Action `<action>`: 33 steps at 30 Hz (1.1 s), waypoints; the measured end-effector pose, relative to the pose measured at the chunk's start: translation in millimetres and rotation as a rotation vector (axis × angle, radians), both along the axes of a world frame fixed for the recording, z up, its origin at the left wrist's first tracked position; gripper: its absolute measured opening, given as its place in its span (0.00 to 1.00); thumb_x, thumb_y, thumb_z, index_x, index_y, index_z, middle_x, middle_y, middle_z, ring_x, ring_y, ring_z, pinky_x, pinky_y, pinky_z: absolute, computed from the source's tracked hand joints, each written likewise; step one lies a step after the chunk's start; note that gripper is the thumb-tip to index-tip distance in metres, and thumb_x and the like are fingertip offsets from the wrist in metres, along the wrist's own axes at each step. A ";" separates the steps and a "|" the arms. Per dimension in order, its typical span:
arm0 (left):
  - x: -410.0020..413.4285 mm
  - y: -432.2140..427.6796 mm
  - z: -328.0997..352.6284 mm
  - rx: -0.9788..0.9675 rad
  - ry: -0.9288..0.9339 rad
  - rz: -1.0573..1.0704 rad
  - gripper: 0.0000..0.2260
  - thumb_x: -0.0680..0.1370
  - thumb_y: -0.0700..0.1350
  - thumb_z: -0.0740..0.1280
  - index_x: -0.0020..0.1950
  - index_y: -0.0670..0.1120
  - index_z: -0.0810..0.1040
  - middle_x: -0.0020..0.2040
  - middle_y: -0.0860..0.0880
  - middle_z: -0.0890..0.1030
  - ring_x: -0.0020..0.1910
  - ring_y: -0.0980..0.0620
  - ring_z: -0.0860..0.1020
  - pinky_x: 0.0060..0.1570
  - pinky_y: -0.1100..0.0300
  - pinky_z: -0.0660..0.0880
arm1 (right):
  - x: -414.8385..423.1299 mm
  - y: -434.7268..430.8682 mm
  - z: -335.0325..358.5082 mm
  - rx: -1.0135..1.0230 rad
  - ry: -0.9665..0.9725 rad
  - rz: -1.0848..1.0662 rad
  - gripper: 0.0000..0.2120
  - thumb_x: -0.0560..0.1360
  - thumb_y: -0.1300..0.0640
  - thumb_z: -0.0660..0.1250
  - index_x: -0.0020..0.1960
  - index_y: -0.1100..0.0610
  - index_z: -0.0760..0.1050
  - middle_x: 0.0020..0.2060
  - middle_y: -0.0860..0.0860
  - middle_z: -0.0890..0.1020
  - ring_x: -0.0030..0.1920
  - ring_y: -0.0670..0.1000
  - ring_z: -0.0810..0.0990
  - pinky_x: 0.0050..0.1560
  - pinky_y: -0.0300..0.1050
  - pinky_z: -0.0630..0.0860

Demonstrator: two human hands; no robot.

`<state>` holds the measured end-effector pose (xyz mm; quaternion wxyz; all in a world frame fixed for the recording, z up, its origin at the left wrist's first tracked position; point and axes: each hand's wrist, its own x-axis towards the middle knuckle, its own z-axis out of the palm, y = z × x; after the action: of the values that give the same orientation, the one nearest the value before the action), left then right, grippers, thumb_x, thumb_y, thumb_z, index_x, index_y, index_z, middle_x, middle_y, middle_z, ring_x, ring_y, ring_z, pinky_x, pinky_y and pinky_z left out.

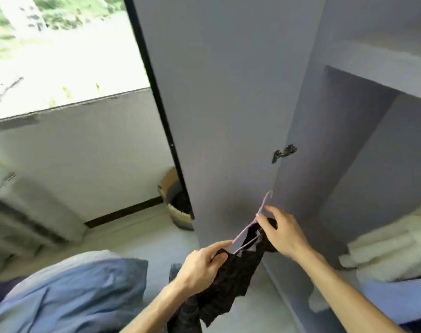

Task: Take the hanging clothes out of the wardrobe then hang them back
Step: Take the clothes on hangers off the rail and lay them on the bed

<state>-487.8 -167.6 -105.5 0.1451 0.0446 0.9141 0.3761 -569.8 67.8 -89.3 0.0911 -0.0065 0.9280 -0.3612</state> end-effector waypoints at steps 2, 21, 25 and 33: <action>43.9 -36.2 -7.5 -0.038 -0.036 0.076 0.16 0.83 0.55 0.60 0.69 0.69 0.68 0.60 0.61 0.81 0.58 0.55 0.78 0.60 0.59 0.73 | 8.3 -50.6 -6.4 -0.067 -0.135 0.100 0.15 0.81 0.41 0.59 0.58 0.50 0.76 0.54 0.47 0.81 0.62 0.52 0.77 0.54 0.41 0.69; 523.7 -154.5 -23.0 -0.068 -0.107 1.391 0.12 0.80 0.60 0.63 0.55 0.59 0.83 0.46 0.58 0.74 0.48 0.60 0.74 0.51 0.60 0.73 | 377.4 -379.4 -3.8 -0.133 0.201 1.370 0.08 0.82 0.49 0.58 0.46 0.49 0.71 0.35 0.45 0.82 0.34 0.53 0.81 0.36 0.48 0.75; 564.7 -129.2 -11.9 -0.029 -0.054 1.649 0.17 0.79 0.62 0.63 0.36 0.53 0.70 0.34 0.55 0.72 0.34 0.58 0.71 0.37 0.60 0.68 | 443.2 -395.6 12.9 -0.197 0.107 1.570 0.08 0.81 0.48 0.60 0.44 0.45 0.70 0.31 0.41 0.81 0.33 0.47 0.80 0.38 0.49 0.77; 633.6 -85.3 28.2 -0.057 -0.033 2.132 0.28 0.72 0.69 0.67 0.30 0.46 0.66 0.24 0.52 0.70 0.31 0.53 0.80 0.31 0.53 0.67 | 483.0 -421.7 24.1 -0.167 0.118 2.053 0.20 0.75 0.29 0.57 0.49 0.41 0.79 0.44 0.30 0.77 0.54 0.35 0.71 0.52 0.31 0.69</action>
<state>145.7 -253.0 -77.3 -0.2454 -0.7870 0.4875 0.2878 -86.8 -353.9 -65.3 0.3090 -0.8198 0.4504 -0.1719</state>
